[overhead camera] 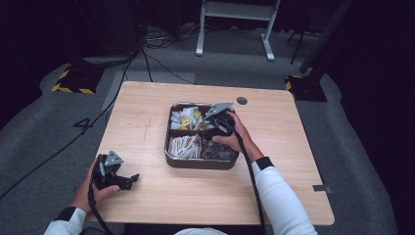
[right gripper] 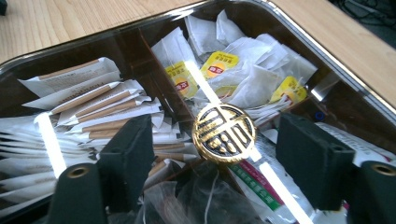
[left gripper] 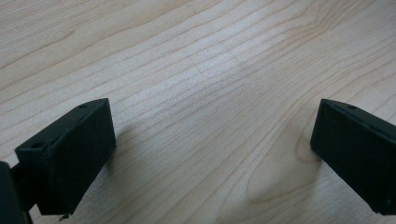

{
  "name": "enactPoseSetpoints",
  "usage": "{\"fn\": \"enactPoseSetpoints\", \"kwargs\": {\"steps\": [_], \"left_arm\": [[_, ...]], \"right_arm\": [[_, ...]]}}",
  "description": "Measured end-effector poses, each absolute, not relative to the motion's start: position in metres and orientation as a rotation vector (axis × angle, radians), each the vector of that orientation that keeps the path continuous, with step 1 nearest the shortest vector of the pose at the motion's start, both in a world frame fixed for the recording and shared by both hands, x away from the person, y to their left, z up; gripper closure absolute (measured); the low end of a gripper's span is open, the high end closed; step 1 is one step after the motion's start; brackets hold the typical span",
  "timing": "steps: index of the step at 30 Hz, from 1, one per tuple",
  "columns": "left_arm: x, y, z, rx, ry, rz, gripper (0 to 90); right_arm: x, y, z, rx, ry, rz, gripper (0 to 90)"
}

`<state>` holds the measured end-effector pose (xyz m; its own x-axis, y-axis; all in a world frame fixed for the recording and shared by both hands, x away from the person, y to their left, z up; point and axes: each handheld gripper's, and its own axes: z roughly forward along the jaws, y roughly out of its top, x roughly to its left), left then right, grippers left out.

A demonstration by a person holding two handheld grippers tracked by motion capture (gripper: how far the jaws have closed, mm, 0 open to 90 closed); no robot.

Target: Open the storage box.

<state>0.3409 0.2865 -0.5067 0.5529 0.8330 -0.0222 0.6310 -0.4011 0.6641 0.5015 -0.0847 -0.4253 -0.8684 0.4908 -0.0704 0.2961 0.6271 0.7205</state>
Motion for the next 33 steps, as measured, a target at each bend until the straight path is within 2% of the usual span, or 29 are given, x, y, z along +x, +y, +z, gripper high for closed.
{"fn": "enactPoseSetpoints", "kwargs": {"steps": [6,7,11,12,13,15,33], "left_arm": [[0.341,0.287,-0.507,2.163,1.173,0.42,0.3],[0.341,0.287,-0.507,2.164,1.171,0.422,0.3],[0.341,0.287,-0.507,2.163,1.173,0.422,0.3],[0.341,0.287,-0.507,2.163,1.173,0.422,0.3],[0.341,0.287,-0.507,2.163,1.173,0.422,0.3],[0.341,0.287,-0.507,2.163,1.172,0.421,0.3],[0.341,0.287,-0.507,2.163,1.173,0.421,0.3]], "right_arm": [[0.505,-0.078,-0.432,0.677,2.601,1.055,33.6],[0.507,-0.078,-0.434,0.701,2.596,1.058,39.1],[0.508,-0.077,-0.436,0.721,2.598,1.067,45.3],[0.508,-0.077,-0.436,0.726,2.589,1.068,52.4],[0.508,-0.077,-0.436,0.726,2.589,1.068,52.4],[0.507,-0.079,-0.436,0.738,2.566,1.079,58.1],[0.503,-0.084,-0.423,0.756,2.536,1.113,58.6]]}}
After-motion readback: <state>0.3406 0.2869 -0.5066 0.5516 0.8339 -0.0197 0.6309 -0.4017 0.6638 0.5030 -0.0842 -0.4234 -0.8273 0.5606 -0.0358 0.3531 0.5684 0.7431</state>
